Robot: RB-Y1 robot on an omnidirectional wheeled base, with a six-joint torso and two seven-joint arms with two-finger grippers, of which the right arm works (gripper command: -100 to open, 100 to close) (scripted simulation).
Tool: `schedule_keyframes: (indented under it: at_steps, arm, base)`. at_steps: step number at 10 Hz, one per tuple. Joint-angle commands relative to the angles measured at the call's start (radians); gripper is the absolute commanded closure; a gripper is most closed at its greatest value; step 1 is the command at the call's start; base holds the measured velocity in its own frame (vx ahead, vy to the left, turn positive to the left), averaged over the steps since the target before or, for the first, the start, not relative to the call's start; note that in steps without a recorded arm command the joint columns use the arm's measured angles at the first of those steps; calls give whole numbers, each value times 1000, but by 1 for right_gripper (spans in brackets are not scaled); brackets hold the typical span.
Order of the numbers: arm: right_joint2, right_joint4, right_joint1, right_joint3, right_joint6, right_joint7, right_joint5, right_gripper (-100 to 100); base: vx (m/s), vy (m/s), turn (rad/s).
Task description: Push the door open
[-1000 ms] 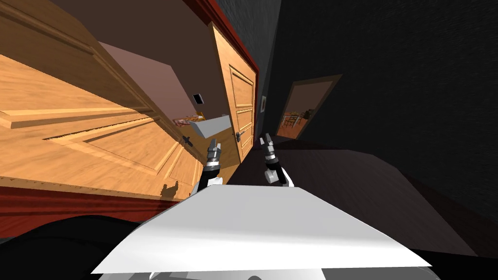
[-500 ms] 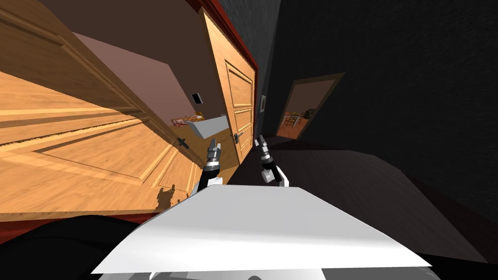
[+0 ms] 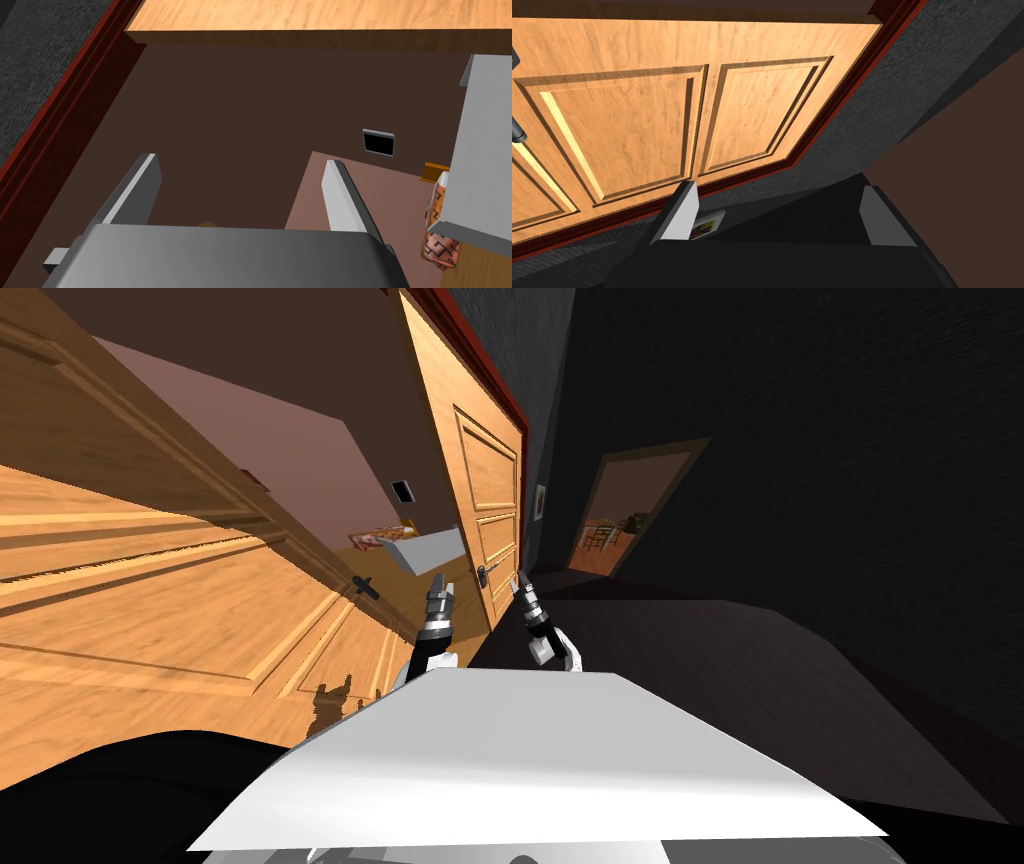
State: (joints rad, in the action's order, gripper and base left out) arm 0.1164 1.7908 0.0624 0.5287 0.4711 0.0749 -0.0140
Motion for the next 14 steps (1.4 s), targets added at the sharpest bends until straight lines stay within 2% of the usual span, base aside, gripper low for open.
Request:
schedule_keyframes:
  at_steps: [1, 2, 3, 7, 8, 10, 11, 14]
  arm:
    - [7, -30, -20, 24, -1, 15, -6, -100]
    - [9, -47, -31, 39, -4, 21, -8, -100]
    - [12, -80, -55, 71, -10, 33, -12, -100]
    - [17, -147, -101, 133, -21, 56, -21, -100]
    - [20, -179, -124, 163, -26, 68, -25, -100]
    - [22, -212, -146, 194, -31, 79, -29, -100]
    - [25, -243, -168, 223, -37, 91, -33, -100]
    - [28, -289, -200, 266, -44, 107, -39, -100]
  base:
    - [112, -32, -11]
    - [98, -29, -8]
    - [136, -30, -15]
    - [112, -26, -8]
    - [137, -33, -10]
    - [134, -26, -10]
    - [135, -48, -15]
    - [125, -24, -6]
